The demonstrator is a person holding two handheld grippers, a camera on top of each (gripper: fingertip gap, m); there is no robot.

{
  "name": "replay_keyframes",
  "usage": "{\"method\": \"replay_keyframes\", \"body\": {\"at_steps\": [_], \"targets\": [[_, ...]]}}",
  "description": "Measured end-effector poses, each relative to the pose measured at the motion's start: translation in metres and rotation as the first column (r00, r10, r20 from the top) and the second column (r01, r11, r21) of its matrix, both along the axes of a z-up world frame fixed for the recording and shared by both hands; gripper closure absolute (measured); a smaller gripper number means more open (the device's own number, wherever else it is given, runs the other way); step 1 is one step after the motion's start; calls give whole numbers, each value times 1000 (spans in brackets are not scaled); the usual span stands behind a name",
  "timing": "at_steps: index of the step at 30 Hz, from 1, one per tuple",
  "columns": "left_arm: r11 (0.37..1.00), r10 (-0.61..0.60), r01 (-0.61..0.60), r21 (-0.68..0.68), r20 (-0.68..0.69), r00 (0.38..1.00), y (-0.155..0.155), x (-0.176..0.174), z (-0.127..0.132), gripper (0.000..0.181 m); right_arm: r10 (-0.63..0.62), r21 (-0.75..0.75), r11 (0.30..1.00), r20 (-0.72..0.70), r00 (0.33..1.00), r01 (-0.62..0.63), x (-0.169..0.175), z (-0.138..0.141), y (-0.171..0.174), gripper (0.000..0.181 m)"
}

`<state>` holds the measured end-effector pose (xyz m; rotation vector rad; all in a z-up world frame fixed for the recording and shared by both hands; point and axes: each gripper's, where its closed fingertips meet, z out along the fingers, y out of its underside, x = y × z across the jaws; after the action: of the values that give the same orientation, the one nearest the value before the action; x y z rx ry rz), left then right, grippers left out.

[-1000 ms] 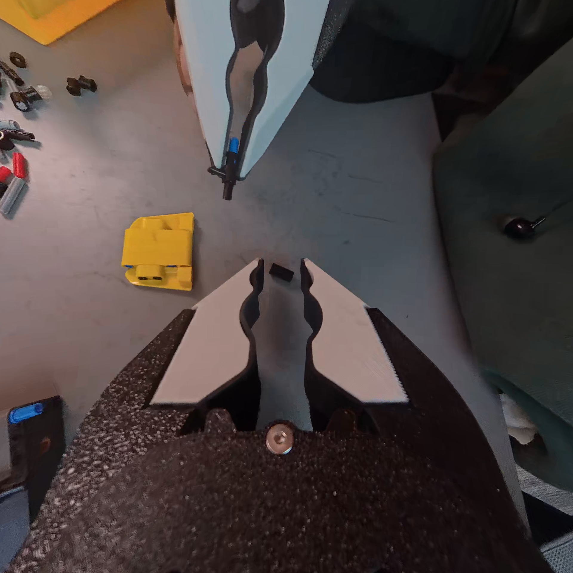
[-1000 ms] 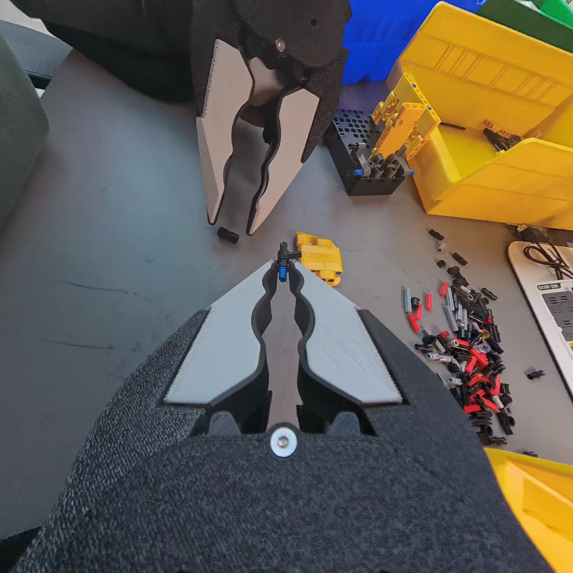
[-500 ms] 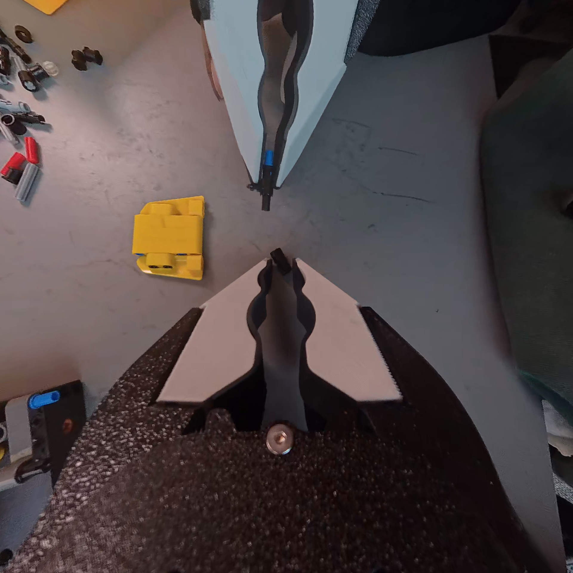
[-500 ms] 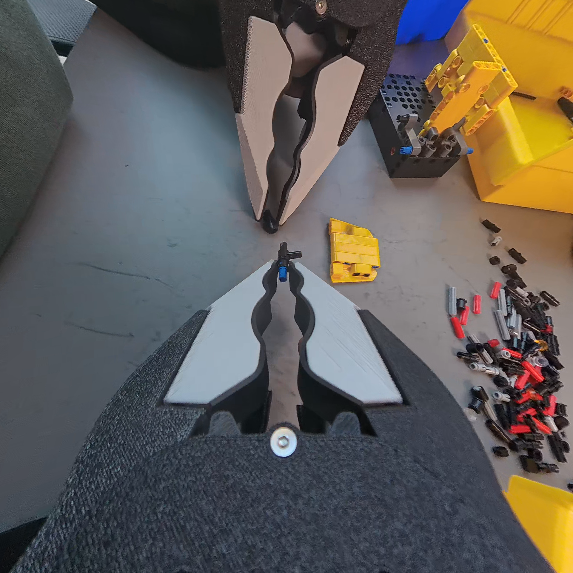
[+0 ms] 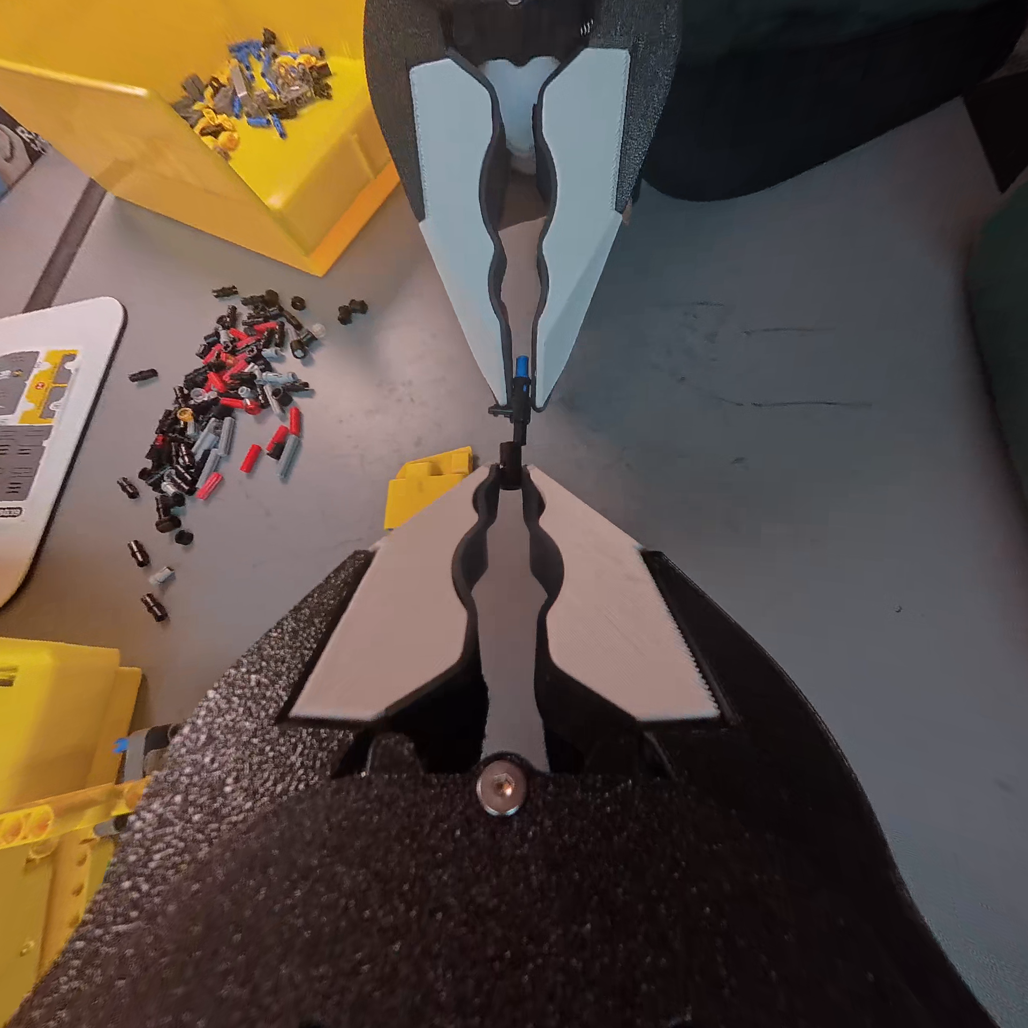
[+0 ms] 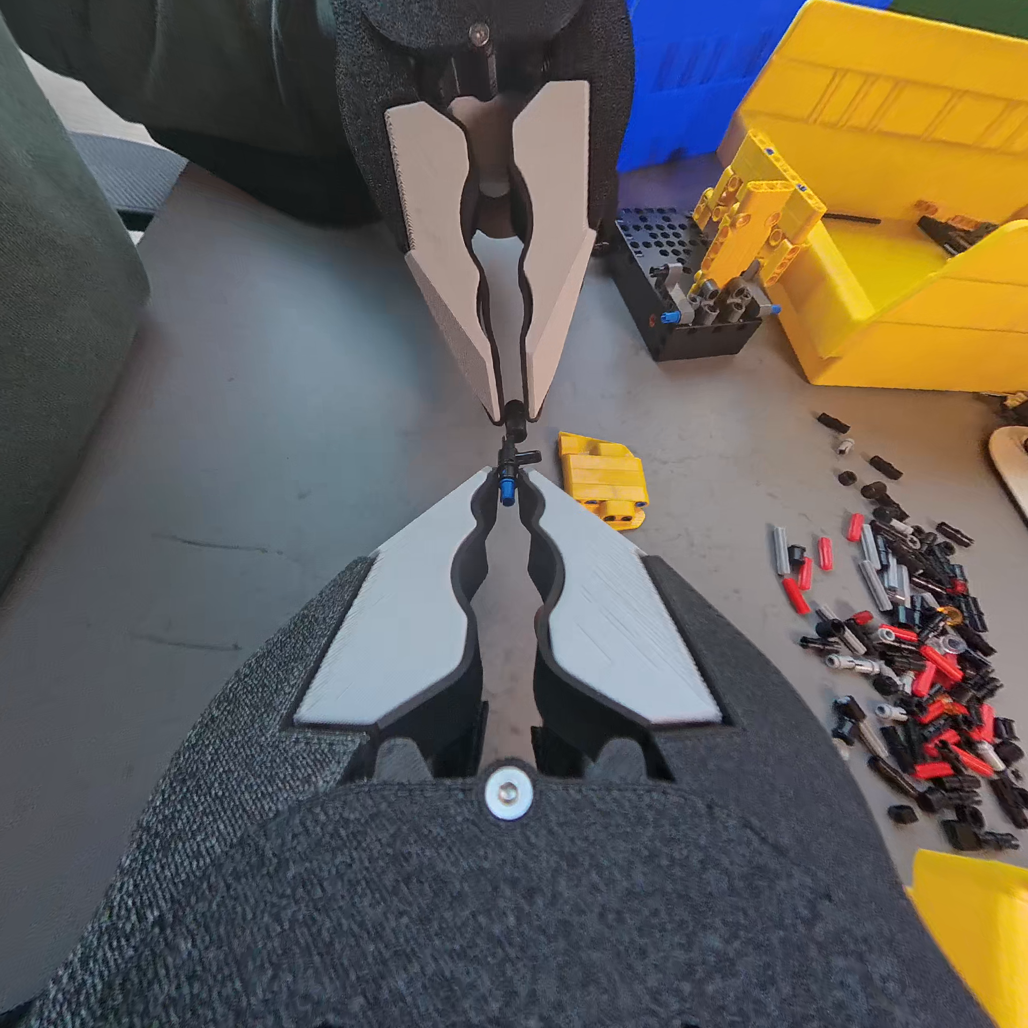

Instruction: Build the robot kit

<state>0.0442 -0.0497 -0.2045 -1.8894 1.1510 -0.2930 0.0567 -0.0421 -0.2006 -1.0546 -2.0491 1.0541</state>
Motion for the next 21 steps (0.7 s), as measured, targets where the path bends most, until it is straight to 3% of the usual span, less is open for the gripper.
{"method": "replay_keyframes", "body": {"at_steps": [16, 21], "targets": [[999, -16, 14, 41, 55, 998, -1, 4, 13, 176, -10, -46, 999, -9, 1000, 10, 1, 9, 1, 176], [998, -19, 7, 61, 187, 982, 0, 6, 34, 176, -5, -153, 988, -79, 997, -7, 2, 30, 0, 176]]}}
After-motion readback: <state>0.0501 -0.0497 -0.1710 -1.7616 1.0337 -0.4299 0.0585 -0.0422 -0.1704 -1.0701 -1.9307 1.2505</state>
